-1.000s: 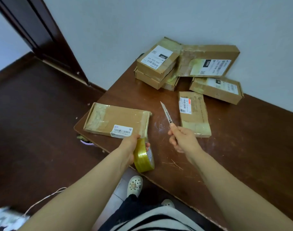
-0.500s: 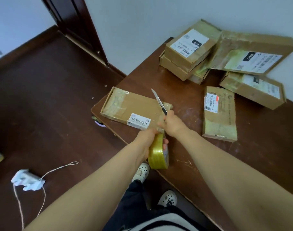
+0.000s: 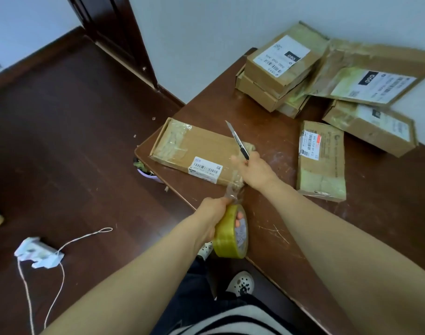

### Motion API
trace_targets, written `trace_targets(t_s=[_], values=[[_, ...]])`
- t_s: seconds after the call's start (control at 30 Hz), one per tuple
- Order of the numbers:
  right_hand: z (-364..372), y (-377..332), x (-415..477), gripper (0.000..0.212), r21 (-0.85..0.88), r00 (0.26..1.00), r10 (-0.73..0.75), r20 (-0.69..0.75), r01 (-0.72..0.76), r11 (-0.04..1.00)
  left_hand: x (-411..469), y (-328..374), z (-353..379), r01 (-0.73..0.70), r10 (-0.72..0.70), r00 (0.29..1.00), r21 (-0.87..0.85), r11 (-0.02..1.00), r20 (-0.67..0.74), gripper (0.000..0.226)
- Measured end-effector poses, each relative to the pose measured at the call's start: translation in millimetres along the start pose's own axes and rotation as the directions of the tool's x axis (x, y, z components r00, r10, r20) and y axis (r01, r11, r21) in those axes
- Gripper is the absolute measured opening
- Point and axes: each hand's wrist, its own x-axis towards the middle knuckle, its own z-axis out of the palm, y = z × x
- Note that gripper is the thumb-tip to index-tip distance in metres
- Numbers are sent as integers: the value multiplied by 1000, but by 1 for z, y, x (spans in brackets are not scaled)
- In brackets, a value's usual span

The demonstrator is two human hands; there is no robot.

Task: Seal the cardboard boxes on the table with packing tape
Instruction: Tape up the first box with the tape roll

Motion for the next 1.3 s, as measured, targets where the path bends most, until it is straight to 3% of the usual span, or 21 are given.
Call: trace_targets(t_s=[0.1, 0.27, 0.33, 0.43, 0.73, 0.8, 0.97, 1.03, 1.2, 1.3], values=[[-19, 7, -18, 37, -110, 985, -154, -82, 145, 983, 1, 3, 0, 7, -7, 1000, 34, 999, 6, 30], [-59, 27, -57, 20, -280, 948, -271, 166, 309, 909, -1, 3, 3, -10, 9, 1000, 48, 999, 12, 27], [-67, 28, -73, 29, -420, 945, -241, 221, 316, 851, -2, 4, 4, -11, 10, 1000, 53, 999, 12, 28], [-68, 26, -81, 35, -623, 956, -243, 165, 292, 725, -2, 4, 4, -9, 9, 1000, 63, 998, 1, 30], [-32, 17, -68, 21, -827, 948, -297, 115, 257, 500, -2, 7, 9, -71, 73, 997, 44, 996, -33, 25], [-25, 20, -65, 20, -814, 946, -304, 117, 267, 517, -2, 8, 9, -92, 94, 995, 36, 995, -35, 23], [-42, 63, -68, 29, -563, 975, -170, 146, 223, 796, 1, 7, 5, -77, 78, 997, 44, 996, -27, 23], [-50, 94, -72, 29, -469, 975, -108, 193, 188, 863, 1, 8, 5, -72, 73, 997, 52, 996, -20, 24], [-58, 139, -82, 36, -432, 986, -30, 162, 99, 896, 4, 8, 8, -72, 73, 997, 88, 994, -9, 24], [-46, 121, -79, 39, -451, 968, -248, -38, 205, 869, 3, 8, 8, -60, 62, 998, 96, 994, -11, 22]])
